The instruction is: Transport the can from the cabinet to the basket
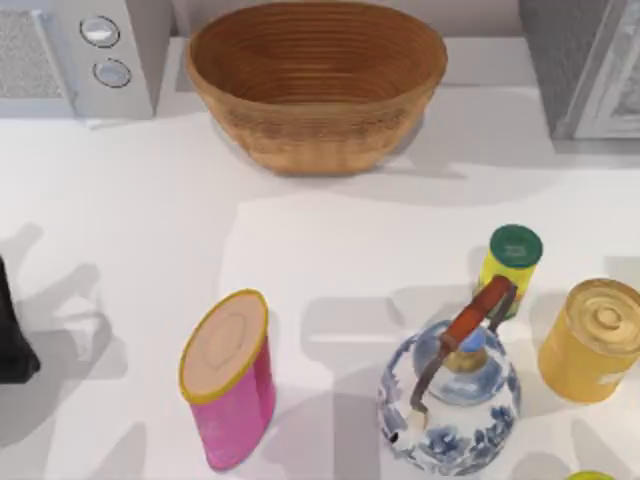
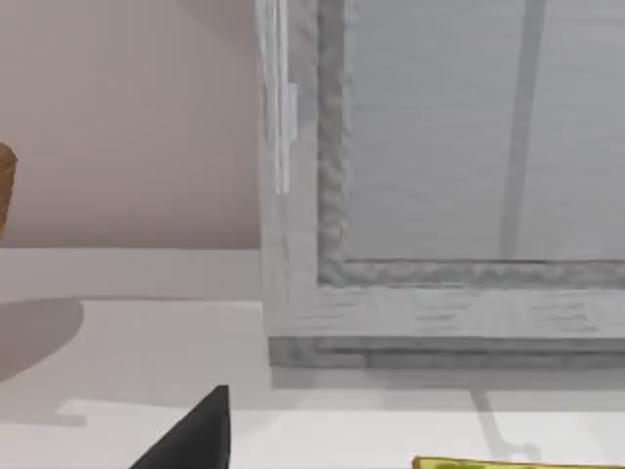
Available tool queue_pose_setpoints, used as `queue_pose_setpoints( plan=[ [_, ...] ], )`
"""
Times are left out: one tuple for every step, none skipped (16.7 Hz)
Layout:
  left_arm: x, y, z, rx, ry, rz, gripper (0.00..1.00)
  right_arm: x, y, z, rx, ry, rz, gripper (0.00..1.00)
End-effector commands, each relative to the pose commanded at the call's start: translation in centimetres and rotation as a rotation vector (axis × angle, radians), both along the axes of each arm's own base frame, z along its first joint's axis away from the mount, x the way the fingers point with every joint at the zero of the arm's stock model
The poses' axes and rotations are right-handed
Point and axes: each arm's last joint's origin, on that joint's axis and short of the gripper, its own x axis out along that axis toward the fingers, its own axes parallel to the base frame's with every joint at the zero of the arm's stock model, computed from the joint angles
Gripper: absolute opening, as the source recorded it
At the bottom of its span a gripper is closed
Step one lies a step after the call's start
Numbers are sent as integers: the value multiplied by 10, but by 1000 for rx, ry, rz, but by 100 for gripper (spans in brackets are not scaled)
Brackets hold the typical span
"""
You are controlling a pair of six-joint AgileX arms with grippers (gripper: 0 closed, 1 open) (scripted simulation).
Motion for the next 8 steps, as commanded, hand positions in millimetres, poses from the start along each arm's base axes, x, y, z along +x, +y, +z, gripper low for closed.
queue_pose_setpoints(
  plan=[
    [0, 0, 0, 0, 0, 0, 100, 0, 0, 0, 0, 0, 0, 100],
    [0, 0, 0, 0, 0, 0, 100, 0, 0, 0, 0, 0, 0, 100],
    [0, 0, 0, 0, 0, 0, 100, 0, 0, 3, 0, 0, 1, 100],
    [0, 0, 0, 0, 0, 0, 100, 0, 1, 8, 0, 1, 2, 100],
    [0, 0, 0, 0, 0, 0, 100, 0, 1, 16, 0, 3, 4, 100],
    [0, 0, 0, 0, 0, 0, 100, 0, 1, 27, 0, 5, 5, 100],
    [0, 0, 0, 0, 0, 0, 100, 0, 2, 41, -1, 7, 6, 100],
    [0, 0, 0, 0, 0, 0, 100, 1, 3, 56, -1, 9, 6, 100]
  ],
)
